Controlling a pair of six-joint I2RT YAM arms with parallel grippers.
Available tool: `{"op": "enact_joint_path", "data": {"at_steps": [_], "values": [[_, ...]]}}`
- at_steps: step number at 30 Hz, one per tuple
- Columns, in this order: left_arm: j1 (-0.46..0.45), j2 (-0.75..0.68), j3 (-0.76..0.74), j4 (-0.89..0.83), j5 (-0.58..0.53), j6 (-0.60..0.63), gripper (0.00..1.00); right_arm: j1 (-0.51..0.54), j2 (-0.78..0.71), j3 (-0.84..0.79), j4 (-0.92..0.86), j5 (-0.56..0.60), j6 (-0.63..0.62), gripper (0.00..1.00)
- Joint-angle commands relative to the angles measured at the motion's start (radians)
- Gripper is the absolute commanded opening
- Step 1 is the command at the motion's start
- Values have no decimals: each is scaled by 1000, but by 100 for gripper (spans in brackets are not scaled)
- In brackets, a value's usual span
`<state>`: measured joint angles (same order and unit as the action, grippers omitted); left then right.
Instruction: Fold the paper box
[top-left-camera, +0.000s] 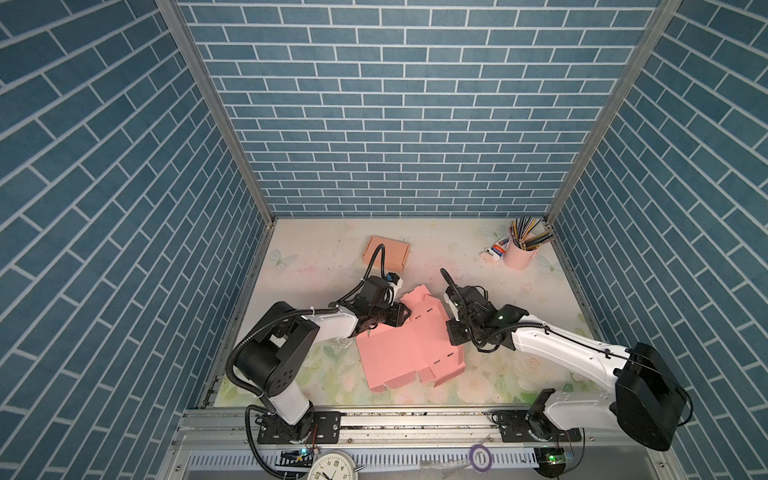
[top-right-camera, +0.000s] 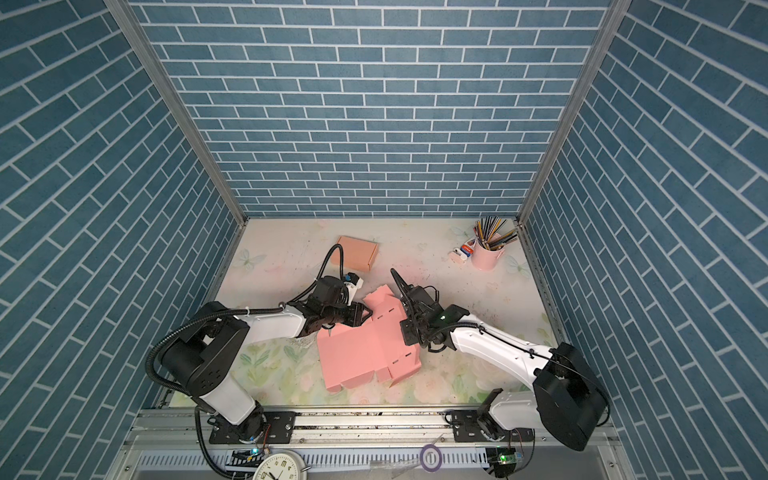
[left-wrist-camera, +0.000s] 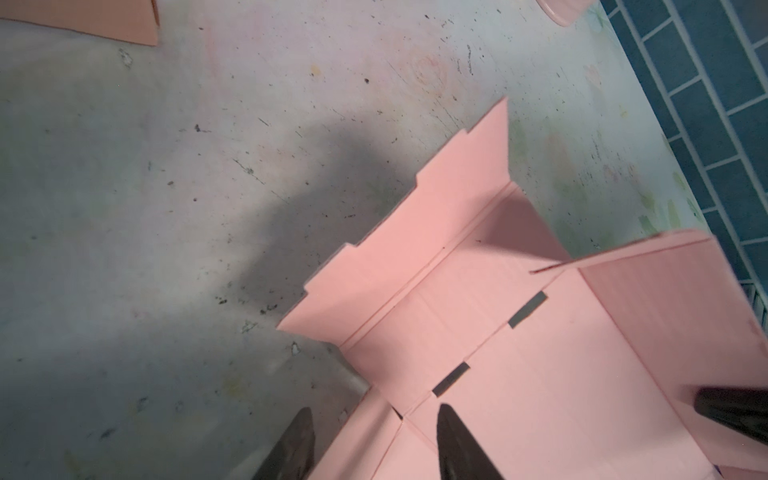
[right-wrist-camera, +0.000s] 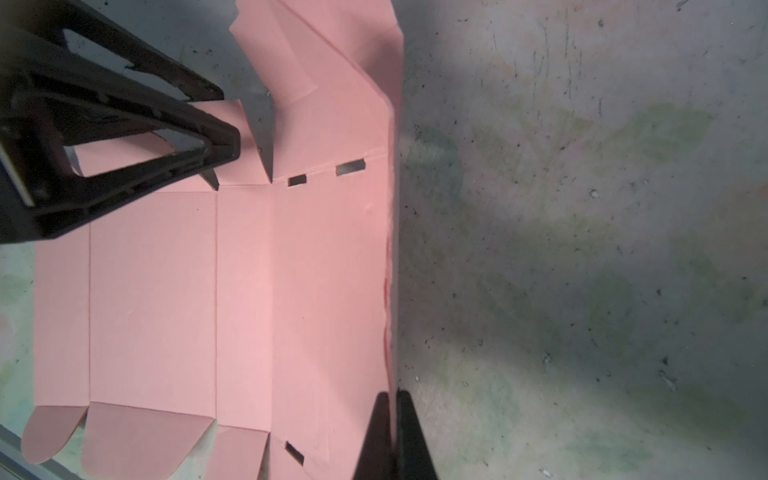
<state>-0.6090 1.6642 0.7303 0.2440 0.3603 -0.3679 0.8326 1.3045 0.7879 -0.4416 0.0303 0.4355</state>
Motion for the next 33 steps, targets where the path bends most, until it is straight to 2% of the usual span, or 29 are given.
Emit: {"op": "enact_joint_path", "data": {"at_steps": [1,12,20,33], "values": [[-8,-32,-1,-13,12,12,47,6,-16,6,-13,17,-27,0],[-67,-91,-41,-15,14,-3,41,5,14,30,-39,43,-30,0],[-115,-82,-60,14,19,-29,39,6,11,46,-55,61,-27,0],[-126,-104,-78,40,20,-47,39,7,5,67,-110,116,-41,0]]}}
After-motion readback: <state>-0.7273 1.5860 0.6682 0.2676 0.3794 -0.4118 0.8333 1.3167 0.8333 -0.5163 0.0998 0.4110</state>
